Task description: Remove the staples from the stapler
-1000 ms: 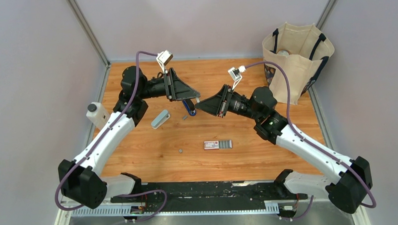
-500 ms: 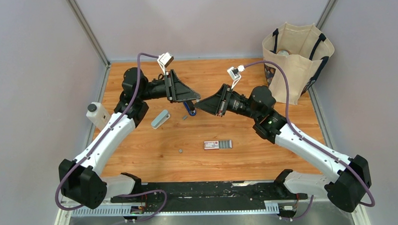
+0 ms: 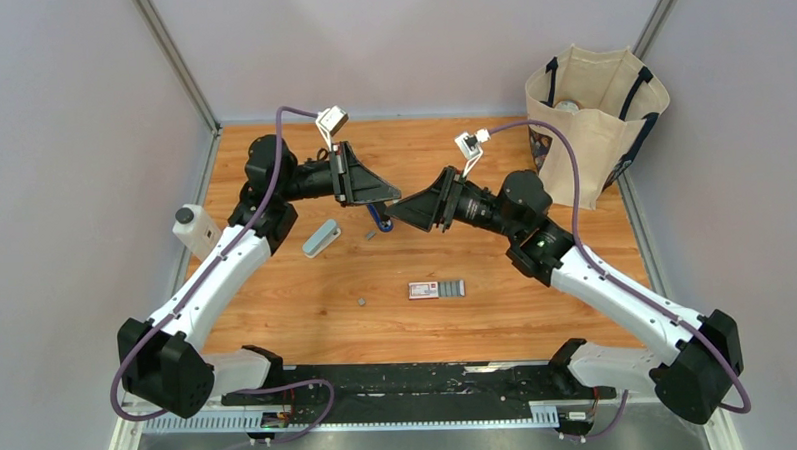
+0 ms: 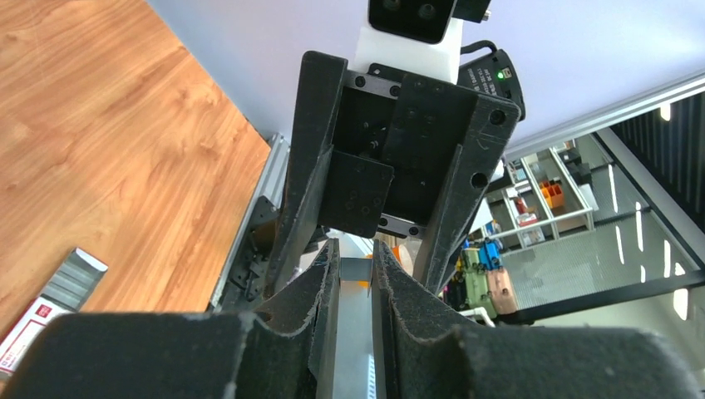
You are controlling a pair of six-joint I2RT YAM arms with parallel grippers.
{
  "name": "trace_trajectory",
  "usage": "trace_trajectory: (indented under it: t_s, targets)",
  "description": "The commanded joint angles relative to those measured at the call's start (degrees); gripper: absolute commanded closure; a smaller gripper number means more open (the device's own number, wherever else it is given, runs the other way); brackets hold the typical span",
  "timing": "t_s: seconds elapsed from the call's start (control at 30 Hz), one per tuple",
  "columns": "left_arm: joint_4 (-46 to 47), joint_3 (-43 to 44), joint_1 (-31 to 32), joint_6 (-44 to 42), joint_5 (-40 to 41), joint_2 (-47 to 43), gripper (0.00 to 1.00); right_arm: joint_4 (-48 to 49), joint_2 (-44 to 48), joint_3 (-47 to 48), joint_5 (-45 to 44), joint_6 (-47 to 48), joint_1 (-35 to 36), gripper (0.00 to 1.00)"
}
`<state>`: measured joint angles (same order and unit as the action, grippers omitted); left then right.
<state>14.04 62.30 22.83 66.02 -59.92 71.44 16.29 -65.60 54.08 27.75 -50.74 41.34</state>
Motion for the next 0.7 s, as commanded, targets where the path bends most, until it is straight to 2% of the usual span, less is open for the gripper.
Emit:
trace_trajectory:
  t_s: [0.0,0.13,0.4,0.67]
  targets:
    - [-0.68,1.68,-0.24,-1.94,-0.55,-2.0,0.83,-2.49,1.35,3.66,-1.73,2.92,0.14,0.33]
    - [-1.03,1.86,-0.24,-2.03,-0.63,-1.92,0.83,-3.64,2.5,3.92,-2.7,4.16,-0.12,0.35]
    - [-1.47,1.86,-0.24,-2.47,-0.63,-1.74,0.83,-2.59,3.64,3.4,-2.44,3.28,-1.0,0.63]
    - [-1.65,1.86,-0.24,-2.47,-0.55,-2.0,0.83,-0.21,2.67,2.61,-0.85,1.44,-1.09,0.73]
